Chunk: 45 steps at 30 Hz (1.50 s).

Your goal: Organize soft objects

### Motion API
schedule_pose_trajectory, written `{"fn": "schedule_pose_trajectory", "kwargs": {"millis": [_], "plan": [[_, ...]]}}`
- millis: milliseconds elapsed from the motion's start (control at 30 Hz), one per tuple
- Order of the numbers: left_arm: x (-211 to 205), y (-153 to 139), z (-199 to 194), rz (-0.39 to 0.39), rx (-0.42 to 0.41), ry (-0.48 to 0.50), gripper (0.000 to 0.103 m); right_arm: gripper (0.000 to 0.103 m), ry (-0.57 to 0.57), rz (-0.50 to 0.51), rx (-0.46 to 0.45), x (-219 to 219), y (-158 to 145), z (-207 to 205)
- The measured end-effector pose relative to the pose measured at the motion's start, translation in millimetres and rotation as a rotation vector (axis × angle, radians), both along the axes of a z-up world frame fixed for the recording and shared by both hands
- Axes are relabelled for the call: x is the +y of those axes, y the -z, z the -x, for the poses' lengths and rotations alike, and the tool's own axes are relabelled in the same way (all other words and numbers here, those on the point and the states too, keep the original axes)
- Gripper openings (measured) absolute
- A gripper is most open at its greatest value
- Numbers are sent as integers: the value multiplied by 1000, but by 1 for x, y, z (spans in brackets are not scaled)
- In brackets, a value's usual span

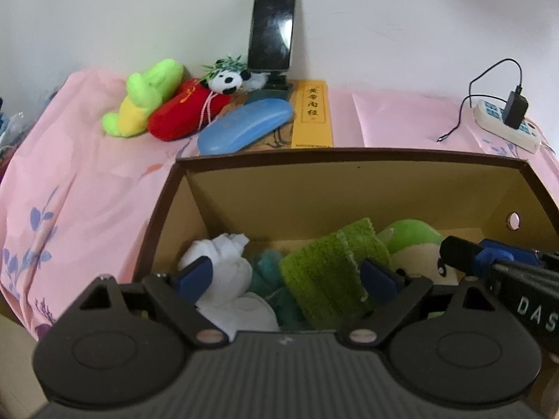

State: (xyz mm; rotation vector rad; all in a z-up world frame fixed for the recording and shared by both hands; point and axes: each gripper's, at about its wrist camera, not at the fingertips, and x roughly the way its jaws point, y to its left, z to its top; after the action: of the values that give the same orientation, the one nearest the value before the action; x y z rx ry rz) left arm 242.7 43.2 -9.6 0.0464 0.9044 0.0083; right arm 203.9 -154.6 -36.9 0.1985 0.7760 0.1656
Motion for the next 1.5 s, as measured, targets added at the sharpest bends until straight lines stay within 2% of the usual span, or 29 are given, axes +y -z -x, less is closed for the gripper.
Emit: {"fn": "schedule_pose_trajectory", "kwargs": {"millis": [267,967,1200,1500], "plan": [[-3,2,0,-50,-1,-24,94,19,-18,4,33,0,3,-5],[-4,2,4,-38,-1,18,92,19,76,48,21,3,4,1],[-9,3,5,-64,-6,41,93,19,113,56,-8,2,3,3],[-8,3,2,-58,3,33,93,20,111,51,4,2,3,2]]}}
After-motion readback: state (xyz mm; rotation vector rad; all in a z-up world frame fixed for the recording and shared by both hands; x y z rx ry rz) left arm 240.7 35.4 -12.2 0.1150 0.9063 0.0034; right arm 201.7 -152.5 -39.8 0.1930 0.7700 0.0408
